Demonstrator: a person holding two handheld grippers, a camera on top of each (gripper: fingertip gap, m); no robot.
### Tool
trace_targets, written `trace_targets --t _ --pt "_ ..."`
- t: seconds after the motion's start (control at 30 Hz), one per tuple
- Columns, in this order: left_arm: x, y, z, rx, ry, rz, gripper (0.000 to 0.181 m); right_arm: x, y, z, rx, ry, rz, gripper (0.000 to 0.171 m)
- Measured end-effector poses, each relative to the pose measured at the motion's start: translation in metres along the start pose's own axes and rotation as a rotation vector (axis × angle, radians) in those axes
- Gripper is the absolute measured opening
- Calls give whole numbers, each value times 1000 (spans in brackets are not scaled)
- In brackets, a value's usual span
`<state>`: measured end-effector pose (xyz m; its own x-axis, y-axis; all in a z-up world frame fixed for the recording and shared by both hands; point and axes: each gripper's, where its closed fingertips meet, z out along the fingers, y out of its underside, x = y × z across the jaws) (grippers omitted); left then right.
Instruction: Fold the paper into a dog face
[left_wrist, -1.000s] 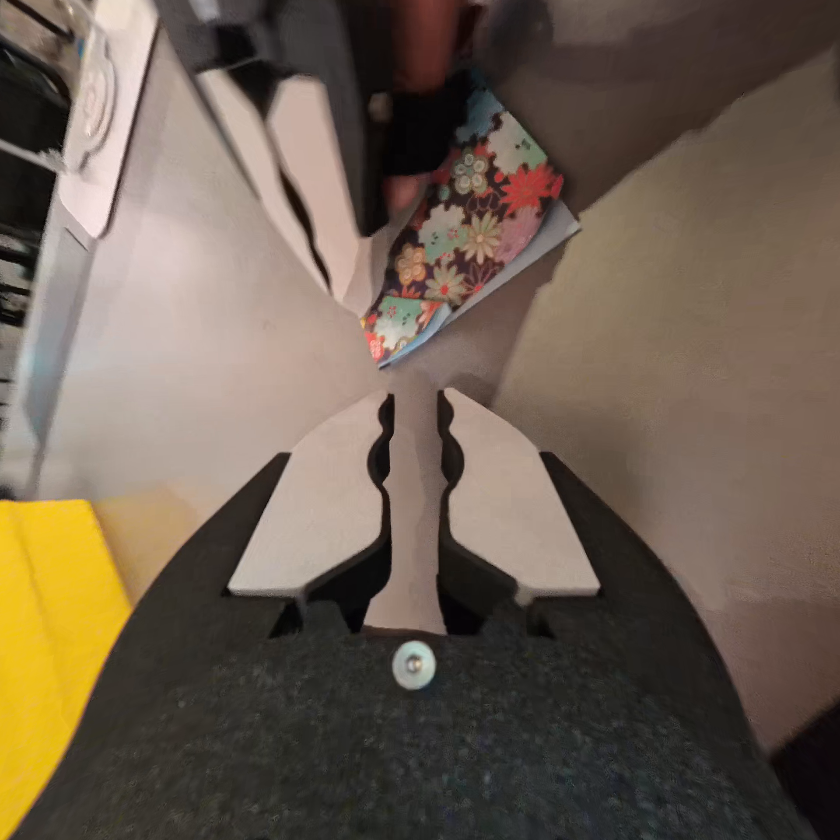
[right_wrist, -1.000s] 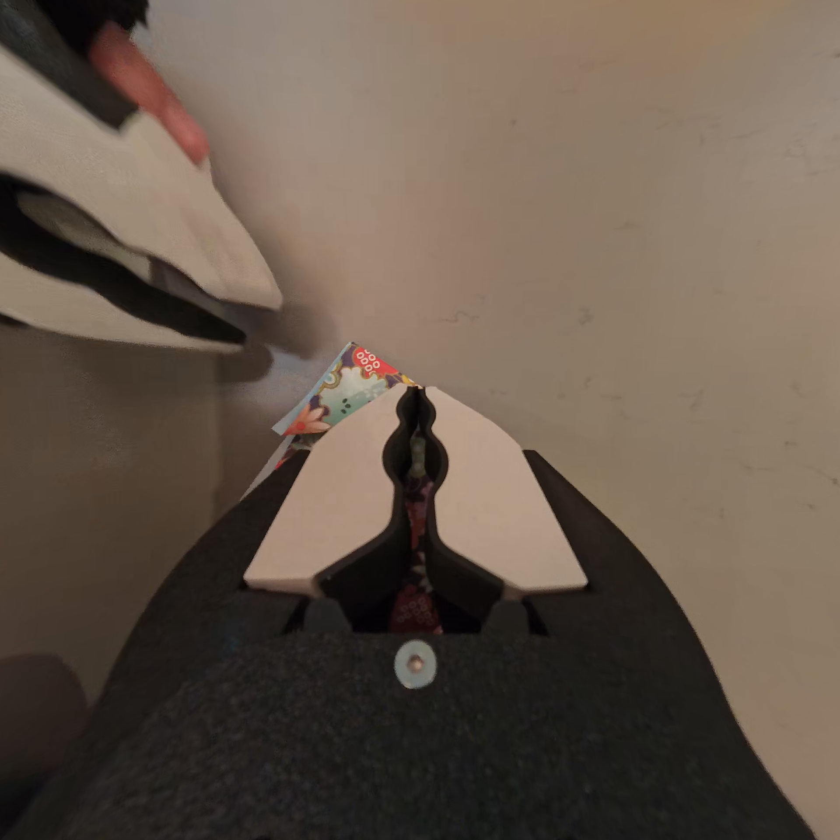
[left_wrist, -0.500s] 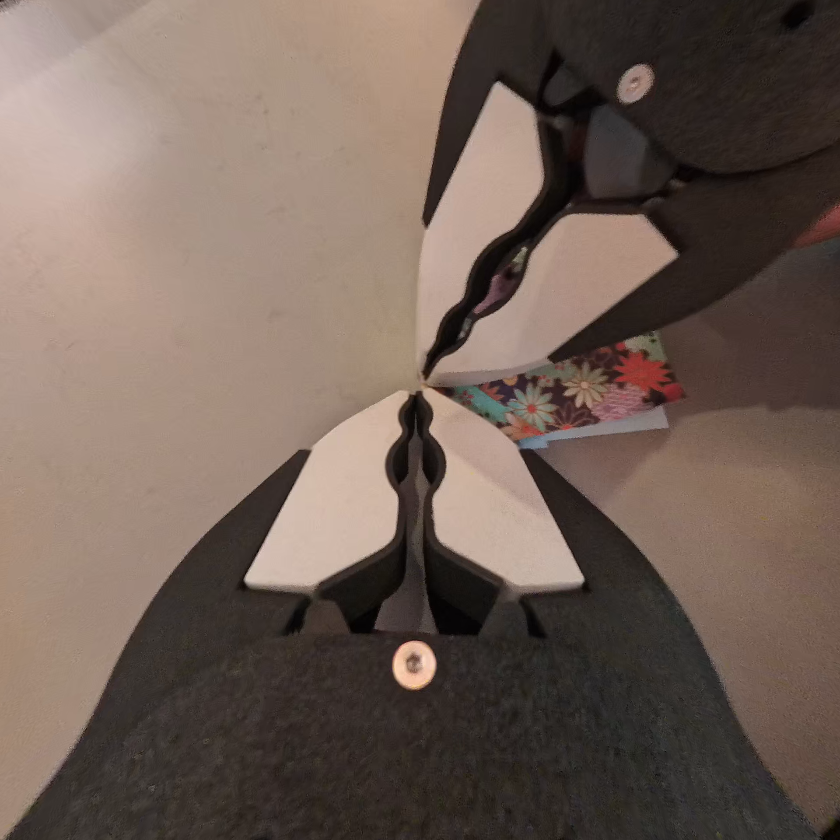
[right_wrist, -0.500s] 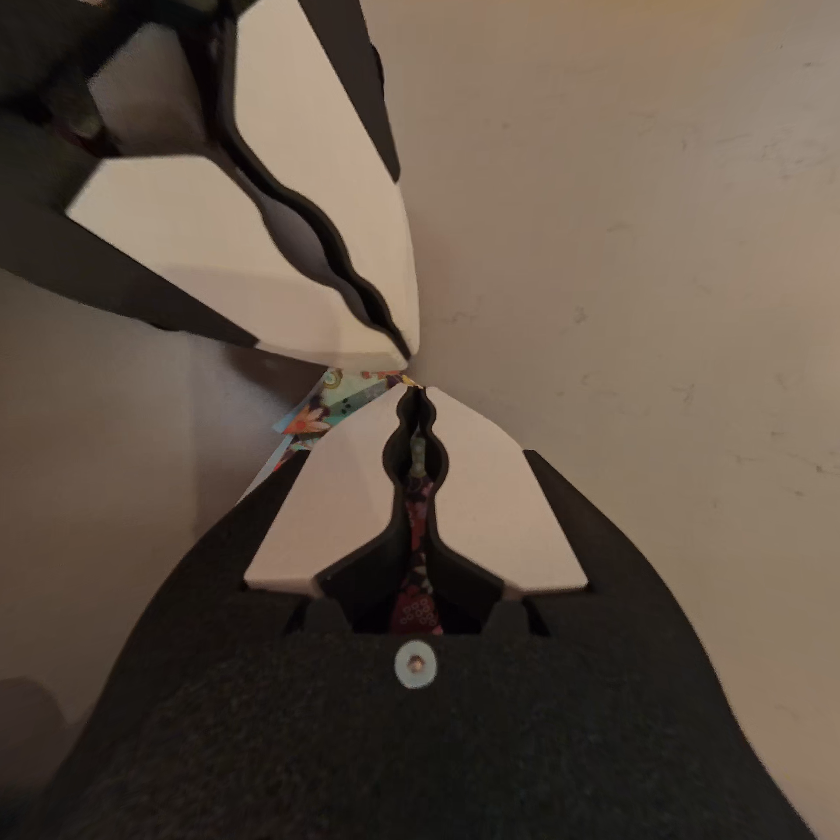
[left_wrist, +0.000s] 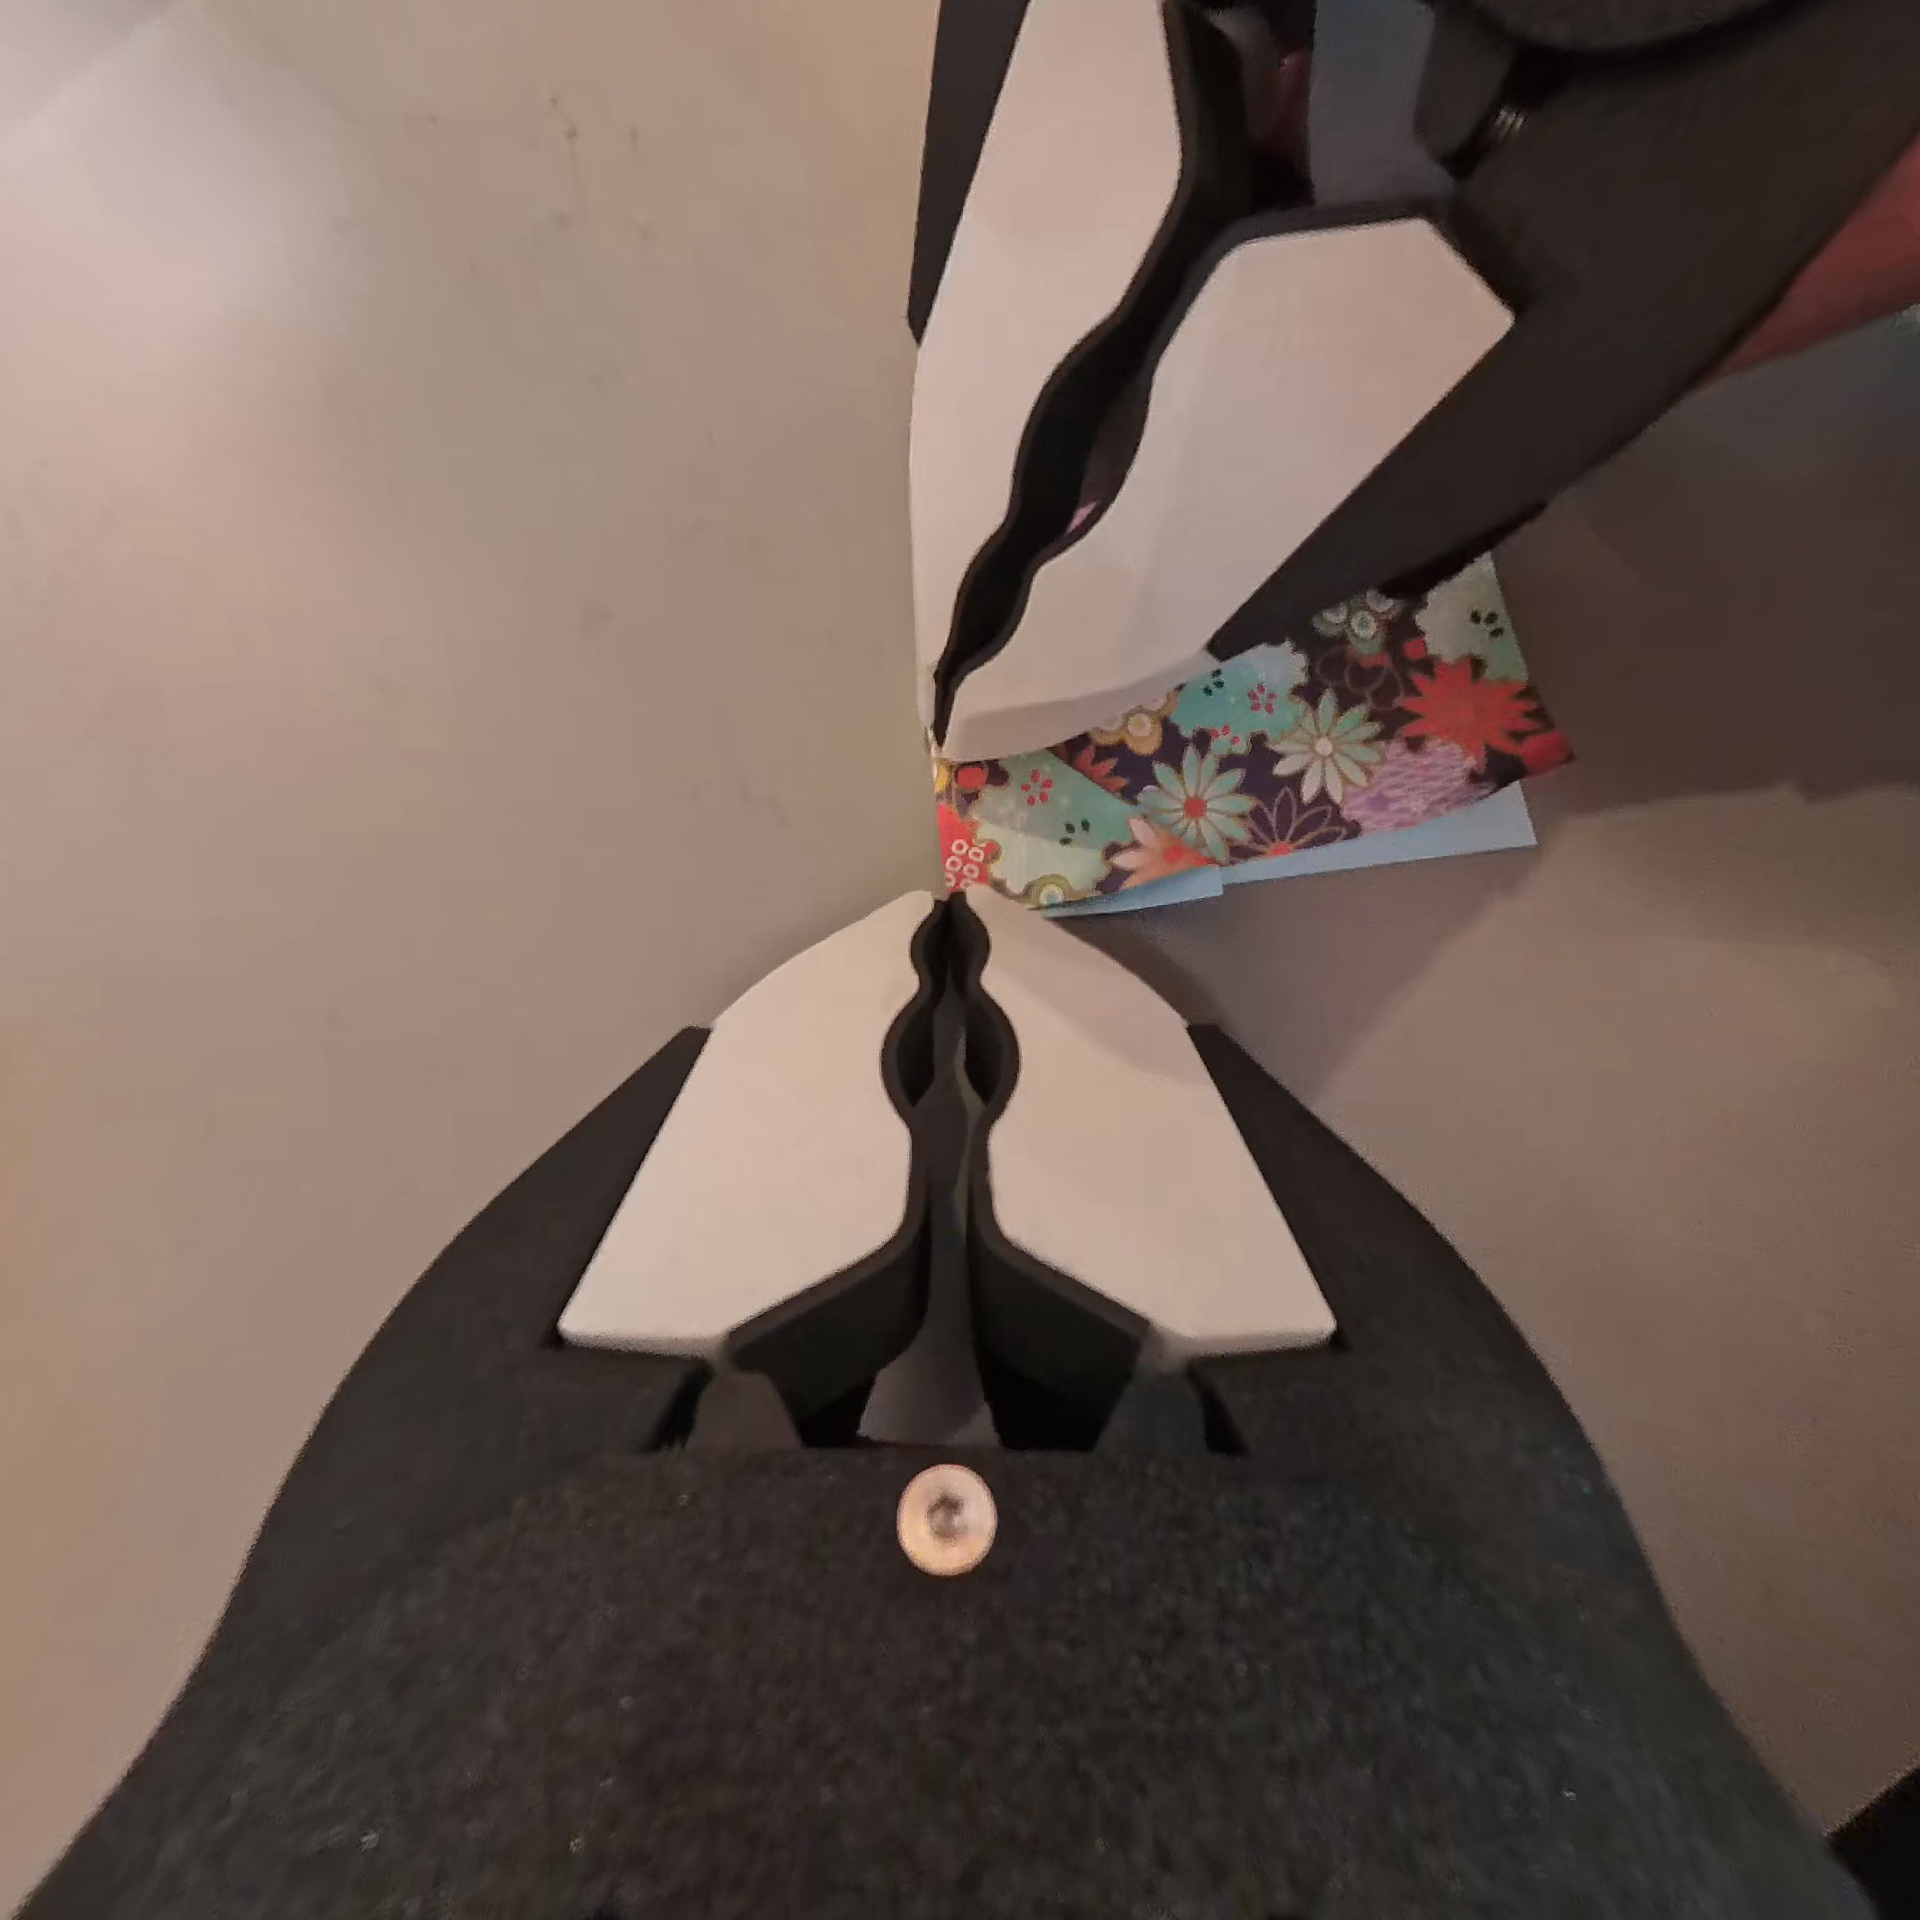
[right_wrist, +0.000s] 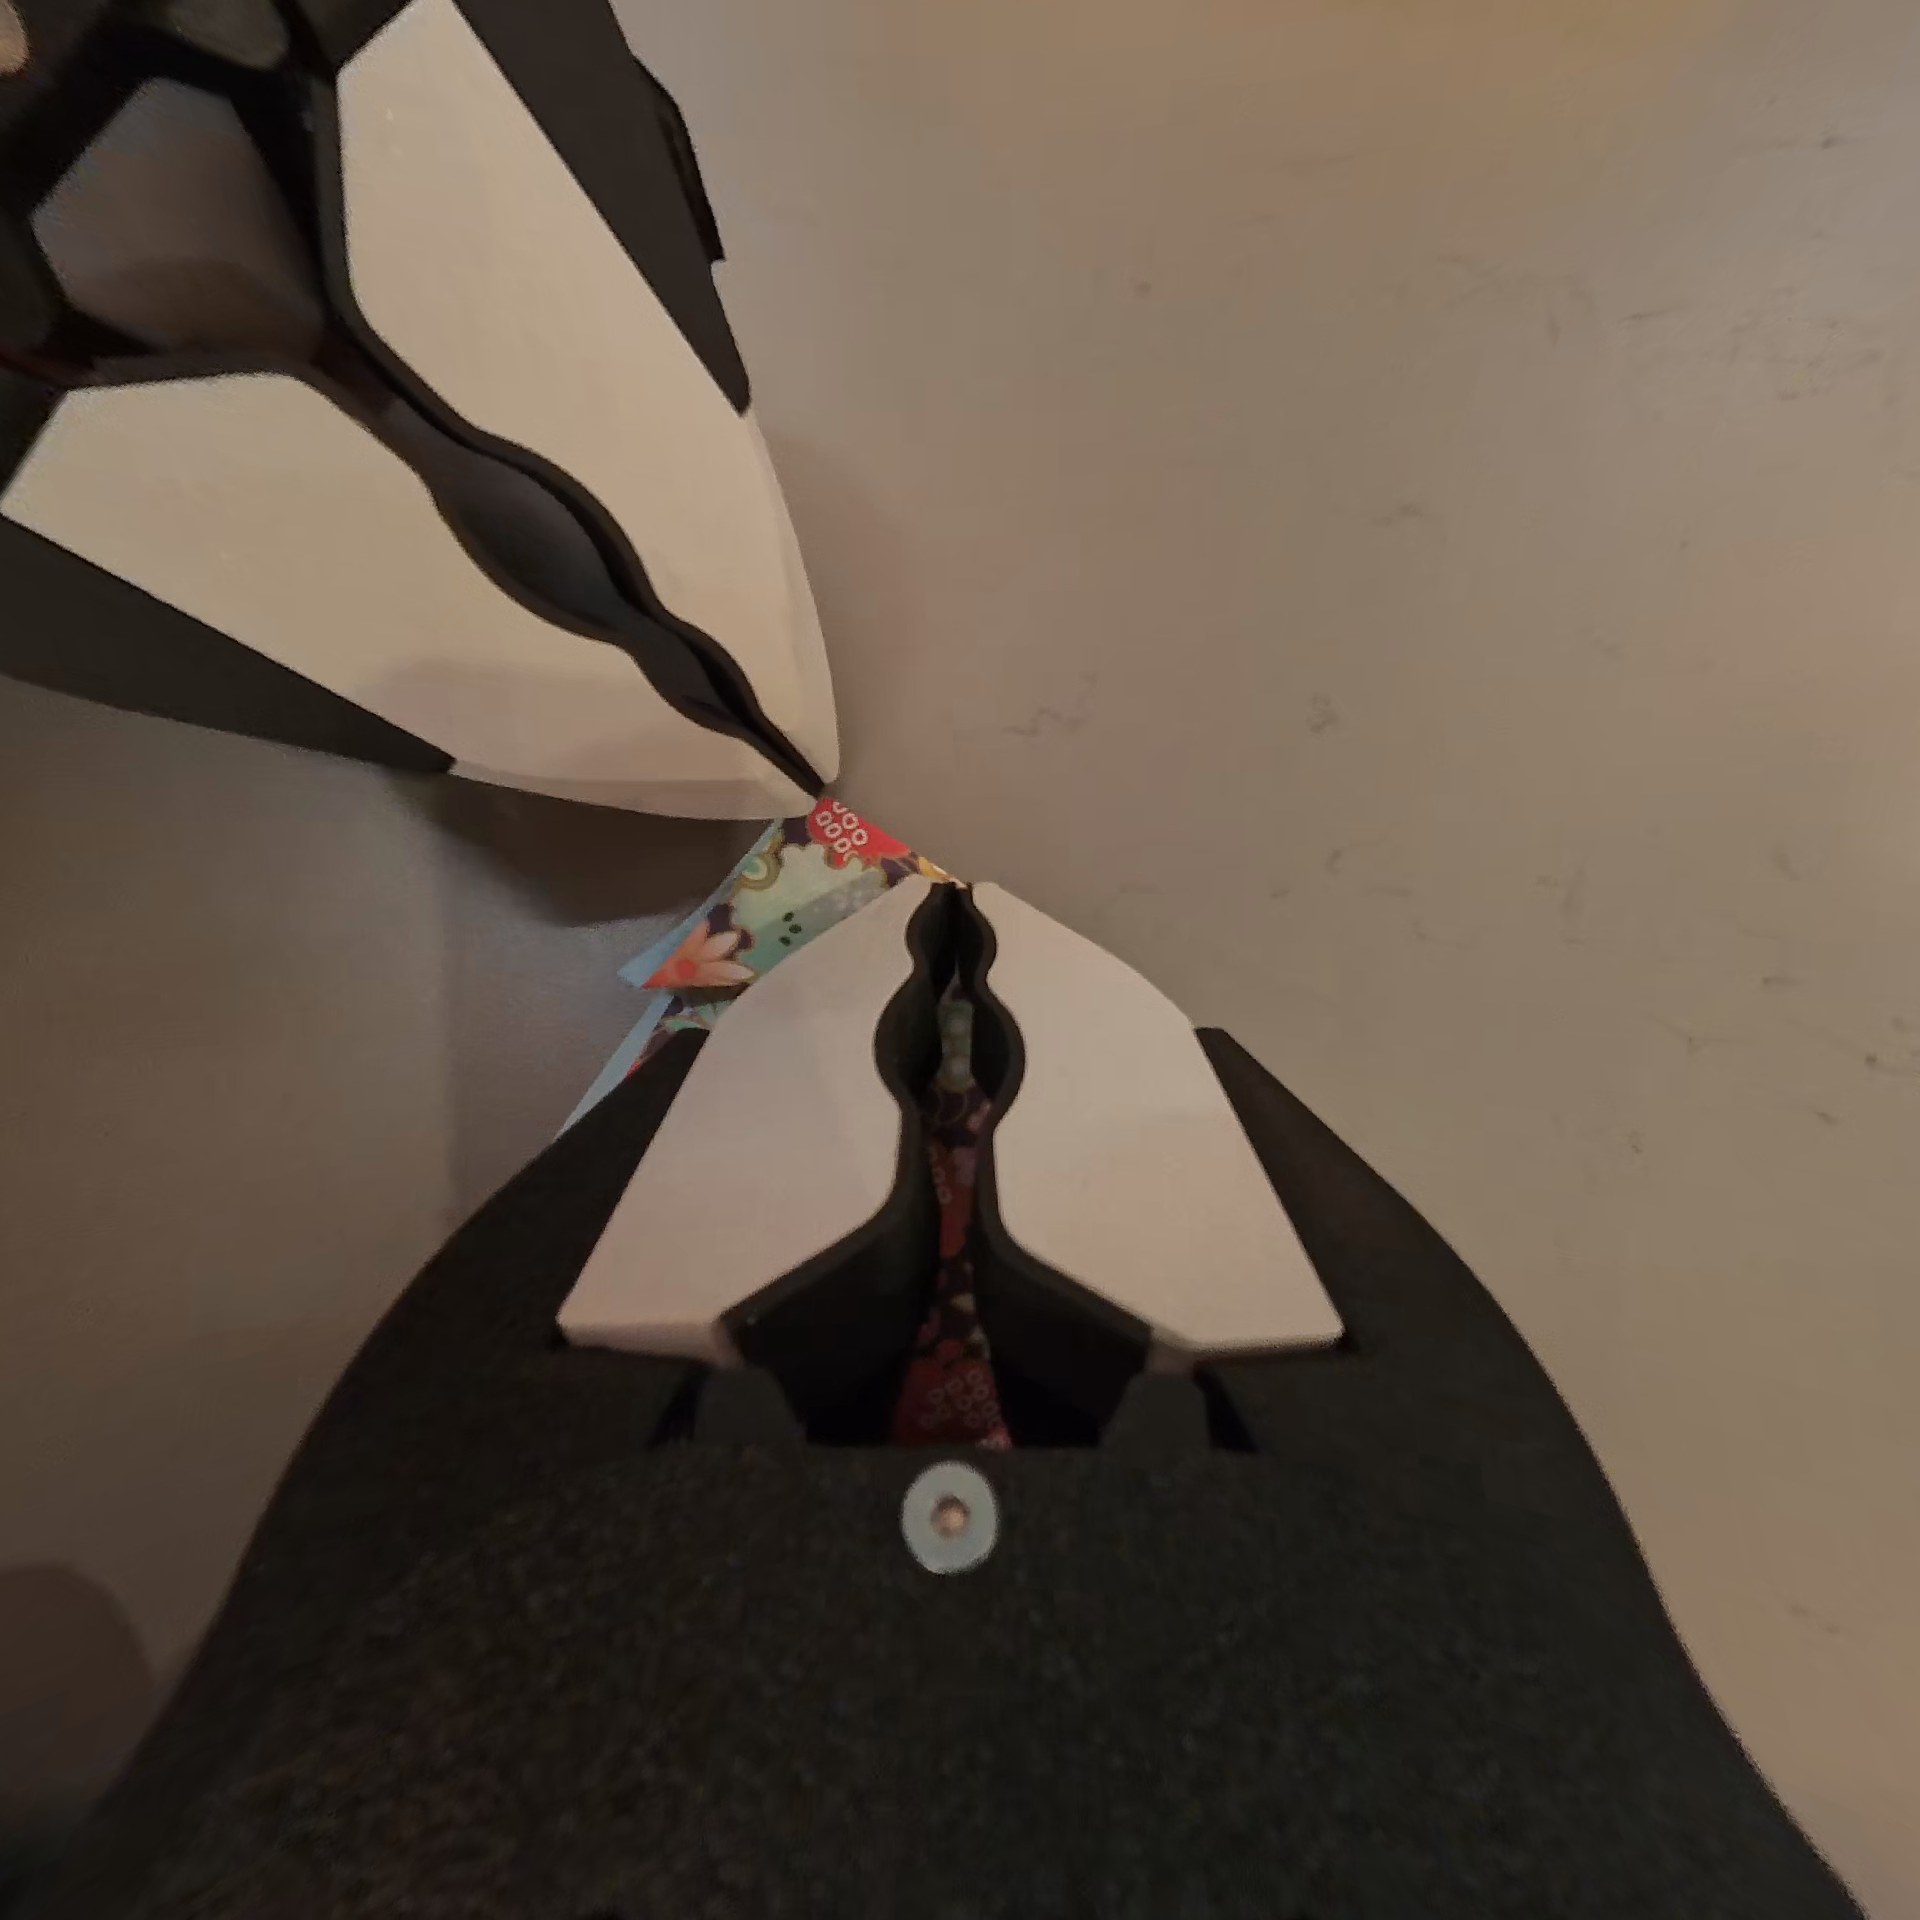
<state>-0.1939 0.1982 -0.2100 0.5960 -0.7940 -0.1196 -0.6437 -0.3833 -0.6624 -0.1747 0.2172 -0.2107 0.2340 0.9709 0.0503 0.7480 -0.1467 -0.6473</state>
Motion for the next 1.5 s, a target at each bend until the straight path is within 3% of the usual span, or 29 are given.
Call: trace_targets --t 0.53,0.77,1.07,1.23,1.3,1.5 --pt "1 -16 0 48 5 -35 0 -5 -4 3 24 10 55 0" --pt "1 -12 10 -7 -2 -41 0 -5 -4 3 29 2 90 0" --pt "2 -12 10 -17 -11 -19 0 16 8 -8 -8 77 115 0" --pt "0 -10 9 -24 17 21 0 38 -18 -92 351 182 251 0" --pt "-2 -9 8 -25 33 30 0 39 6 -103 297 238 289 0" --pt "-8 -7 7 -32 50 69 0 10 57 -65 37 247 202 0"
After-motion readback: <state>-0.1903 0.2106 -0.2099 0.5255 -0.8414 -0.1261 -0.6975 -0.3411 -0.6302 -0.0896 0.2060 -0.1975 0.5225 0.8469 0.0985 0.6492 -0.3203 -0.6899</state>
